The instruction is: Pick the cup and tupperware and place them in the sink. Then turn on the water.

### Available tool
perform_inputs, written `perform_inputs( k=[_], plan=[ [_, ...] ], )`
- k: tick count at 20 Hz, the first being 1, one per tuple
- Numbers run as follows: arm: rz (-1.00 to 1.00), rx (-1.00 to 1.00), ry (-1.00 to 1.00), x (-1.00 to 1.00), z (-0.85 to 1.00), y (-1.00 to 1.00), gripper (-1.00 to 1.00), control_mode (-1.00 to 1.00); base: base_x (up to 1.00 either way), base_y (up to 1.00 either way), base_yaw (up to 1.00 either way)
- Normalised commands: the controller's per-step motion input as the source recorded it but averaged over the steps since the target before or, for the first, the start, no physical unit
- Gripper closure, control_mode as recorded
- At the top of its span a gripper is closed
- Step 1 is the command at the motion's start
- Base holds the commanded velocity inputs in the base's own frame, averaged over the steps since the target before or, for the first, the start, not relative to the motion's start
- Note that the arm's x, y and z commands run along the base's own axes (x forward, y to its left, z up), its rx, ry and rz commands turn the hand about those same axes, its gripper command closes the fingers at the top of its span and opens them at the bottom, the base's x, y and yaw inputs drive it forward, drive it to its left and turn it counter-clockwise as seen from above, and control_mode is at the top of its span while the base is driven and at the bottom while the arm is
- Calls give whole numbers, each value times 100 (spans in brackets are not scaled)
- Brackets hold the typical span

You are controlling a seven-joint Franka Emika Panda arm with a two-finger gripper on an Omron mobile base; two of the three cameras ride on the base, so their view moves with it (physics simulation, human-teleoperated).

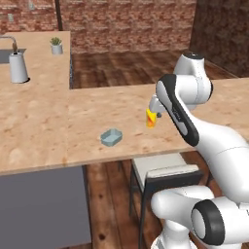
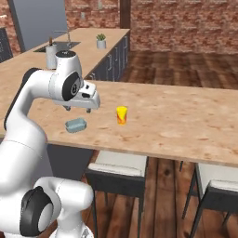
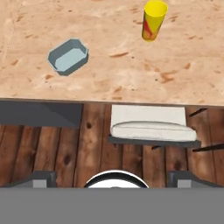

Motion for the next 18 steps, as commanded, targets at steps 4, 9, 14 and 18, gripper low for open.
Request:
perform_inputs(
  k=[4, 9, 14, 18],
  plan=[
    [0, 0, 0, 0, 0, 0, -100, 100, 44, 1, 0],
    [0, 0, 0, 0, 0, 0, -100, 100, 39, 0, 0],
    [0, 0, 0, 0, 0, 0, -100, 100, 34, 0, 0],
    [0, 0, 0, 0, 0, 0, -100, 100, 39, 0, 0]
  ],
)
